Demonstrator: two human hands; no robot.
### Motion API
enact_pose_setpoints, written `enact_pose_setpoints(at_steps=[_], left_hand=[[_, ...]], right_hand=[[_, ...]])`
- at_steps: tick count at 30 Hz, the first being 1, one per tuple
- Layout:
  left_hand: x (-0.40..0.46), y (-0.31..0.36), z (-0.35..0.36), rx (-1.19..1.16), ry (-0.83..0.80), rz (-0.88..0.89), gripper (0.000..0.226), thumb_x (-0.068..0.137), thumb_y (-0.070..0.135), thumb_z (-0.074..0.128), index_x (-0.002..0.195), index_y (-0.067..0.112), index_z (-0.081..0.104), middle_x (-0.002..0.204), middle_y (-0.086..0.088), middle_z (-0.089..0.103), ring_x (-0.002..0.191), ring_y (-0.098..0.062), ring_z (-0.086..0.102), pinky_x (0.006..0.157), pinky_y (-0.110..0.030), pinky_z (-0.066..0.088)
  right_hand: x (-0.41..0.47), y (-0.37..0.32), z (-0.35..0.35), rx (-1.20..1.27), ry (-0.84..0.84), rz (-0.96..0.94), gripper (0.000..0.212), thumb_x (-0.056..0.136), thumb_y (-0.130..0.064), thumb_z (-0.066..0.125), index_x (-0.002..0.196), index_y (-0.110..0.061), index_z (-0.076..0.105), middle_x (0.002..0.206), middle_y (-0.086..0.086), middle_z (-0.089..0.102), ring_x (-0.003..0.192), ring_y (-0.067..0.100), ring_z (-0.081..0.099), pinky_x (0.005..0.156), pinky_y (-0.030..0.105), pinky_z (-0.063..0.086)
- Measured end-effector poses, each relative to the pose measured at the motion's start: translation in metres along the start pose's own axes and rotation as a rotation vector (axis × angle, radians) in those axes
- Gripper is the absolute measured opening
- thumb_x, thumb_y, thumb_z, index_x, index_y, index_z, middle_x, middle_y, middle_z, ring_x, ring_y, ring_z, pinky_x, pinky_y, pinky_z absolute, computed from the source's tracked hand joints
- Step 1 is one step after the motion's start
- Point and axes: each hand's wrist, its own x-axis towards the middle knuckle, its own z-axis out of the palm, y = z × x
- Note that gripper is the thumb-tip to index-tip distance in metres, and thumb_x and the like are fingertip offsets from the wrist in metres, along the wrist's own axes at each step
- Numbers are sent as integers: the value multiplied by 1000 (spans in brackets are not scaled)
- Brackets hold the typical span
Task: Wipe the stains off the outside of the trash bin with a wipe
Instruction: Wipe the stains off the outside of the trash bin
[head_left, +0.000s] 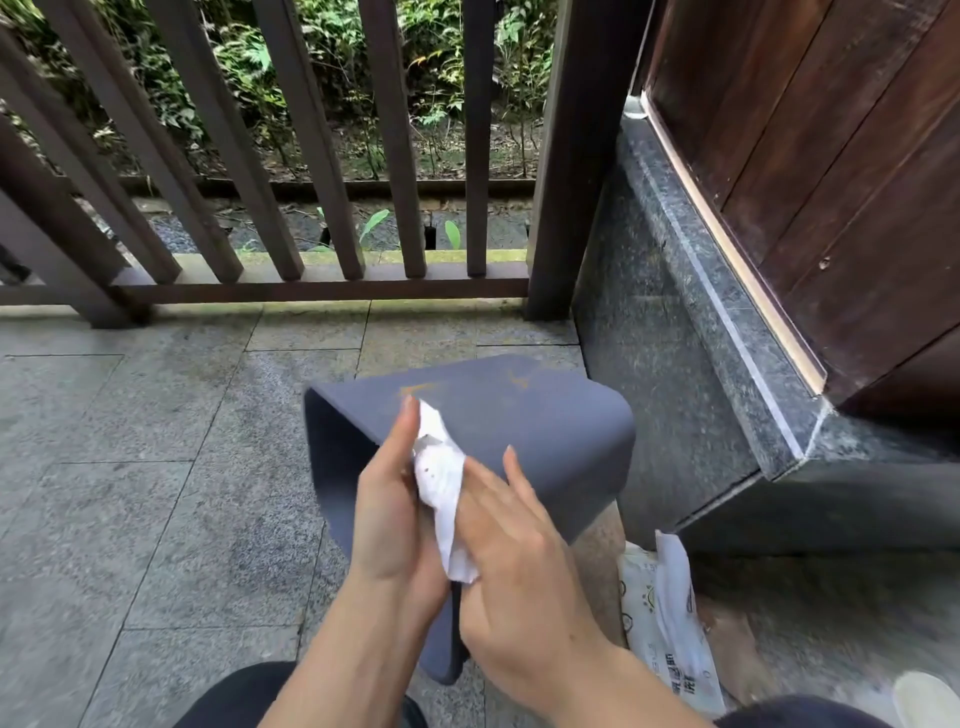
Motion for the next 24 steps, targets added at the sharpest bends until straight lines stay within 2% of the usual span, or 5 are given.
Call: enact_pose_setpoints(at_steps=[5, 9, 12, 17, 24], left_hand=[[7, 14, -11, -29, 114, -3, 58, 88, 57, 63, 109, 5, 78, 104, -13, 77, 93, -32, 76, 85, -45, 61], [8, 20, -9, 95, 62, 18, 51, 100, 40, 55, 74, 5, 81, 72, -10, 79, 67, -25, 79, 54, -35, 62], [2, 18, 1, 223, 68, 143, 20, 99, 16, 58, 112, 7, 70, 90, -11, 81, 81, -26, 79, 63, -42, 63], [-3, 9, 8, 501, -70, 410, 80, 101, 5, 56, 152, 59, 26, 140, 14, 65, 125, -14, 65, 101, -39, 53], [-5, 19, -9, 520, -107, 468, 75, 101, 0, 52, 150, 55, 38, 143, 11, 63, 129, -16, 61, 97, -35, 55]], right_hand=[[-15, 5, 7, -39, -27, -102, 61, 78, -13, 42, 138, -9, 56, 142, 2, 57, 142, 13, 40, 121, 43, 22], [-18, 3, 10, -84, 39, -183, 67, 71, -8, 42, 136, -6, 54, 136, 7, 62, 142, 18, 40, 116, 49, 31], [-22, 4, 11, -139, 68, -225, 72, 67, -5, 44, 139, -6, 47, 144, 10, 55, 144, 20, 37, 115, 51, 32], [-21, 3, 19, -106, 237, -131, 54, 93, -10, 30, 147, -15, 36, 152, 5, 41, 146, 13, 31, 119, 41, 26], [-14, -1, 14, -237, 83, -154, 76, 72, -12, 44, 147, -11, 33, 152, 0, 38, 147, 17, 30, 116, 55, 24]])
